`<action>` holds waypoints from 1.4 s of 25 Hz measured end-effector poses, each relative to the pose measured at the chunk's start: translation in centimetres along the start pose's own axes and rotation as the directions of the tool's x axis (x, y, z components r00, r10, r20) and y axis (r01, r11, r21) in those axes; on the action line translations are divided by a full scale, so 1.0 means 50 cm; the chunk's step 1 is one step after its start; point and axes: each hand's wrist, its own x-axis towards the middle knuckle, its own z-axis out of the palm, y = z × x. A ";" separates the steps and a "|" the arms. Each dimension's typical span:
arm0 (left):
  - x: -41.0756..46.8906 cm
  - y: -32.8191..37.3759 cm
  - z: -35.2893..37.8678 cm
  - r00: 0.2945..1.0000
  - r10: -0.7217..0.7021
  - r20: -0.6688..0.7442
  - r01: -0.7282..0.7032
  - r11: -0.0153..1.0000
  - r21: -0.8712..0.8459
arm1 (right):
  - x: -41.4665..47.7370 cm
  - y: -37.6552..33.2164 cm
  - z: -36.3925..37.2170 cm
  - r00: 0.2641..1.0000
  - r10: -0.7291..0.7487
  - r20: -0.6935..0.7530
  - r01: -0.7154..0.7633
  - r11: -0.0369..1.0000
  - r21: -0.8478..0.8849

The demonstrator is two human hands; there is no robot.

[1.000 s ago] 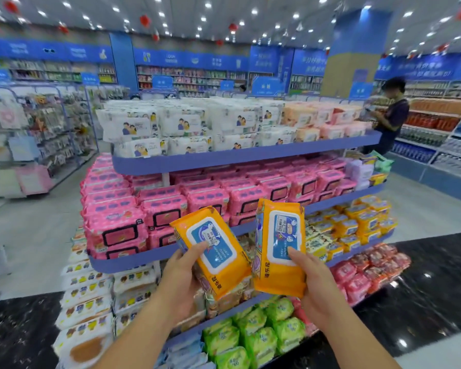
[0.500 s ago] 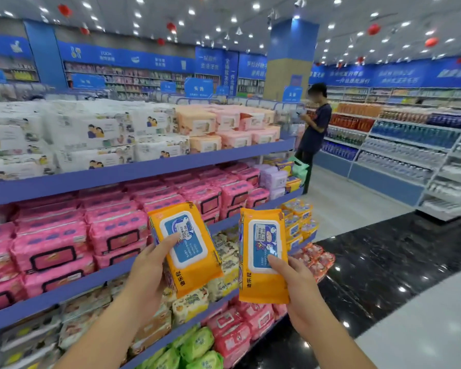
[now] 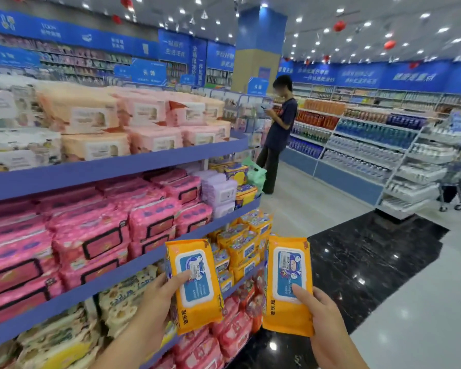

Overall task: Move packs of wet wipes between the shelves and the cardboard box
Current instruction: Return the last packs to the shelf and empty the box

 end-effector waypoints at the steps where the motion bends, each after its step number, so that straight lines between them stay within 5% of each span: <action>1: 0.045 0.008 0.043 1.000 -0.003 0.003 0.003 1.000 0.006 | 0.051 -0.025 -0.011 1.000 -0.002 0.000 0.002 1.000 0.011; 10: 0.363 0.113 0.424 0.973 0.232 -0.008 -0.231 0.971 0.066 | 0.534 -0.231 -0.076 0.964 -0.056 0.260 0.045 0.998 0.048; 19: 0.400 0.293 0.569 0.818 0.492 -0.298 -0.507 0.861 0.028 | 0.762 -0.473 0.078 0.751 -0.169 0.638 0.145 0.985 0.091; 27: 0.251 0.389 0.415 0.634 0.584 -0.507 -0.627 0.772 0.105 | 0.657 -0.493 0.347 0.464 -0.159 0.871 0.085 0.987 0.135; 35: -0.074 0.269 0.141 0.212 0.460 -0.862 -0.649 0.726 0.228 | 0.358 -0.282 0.602 -0.011 0.085 0.996 -0.007 0.996 -0.085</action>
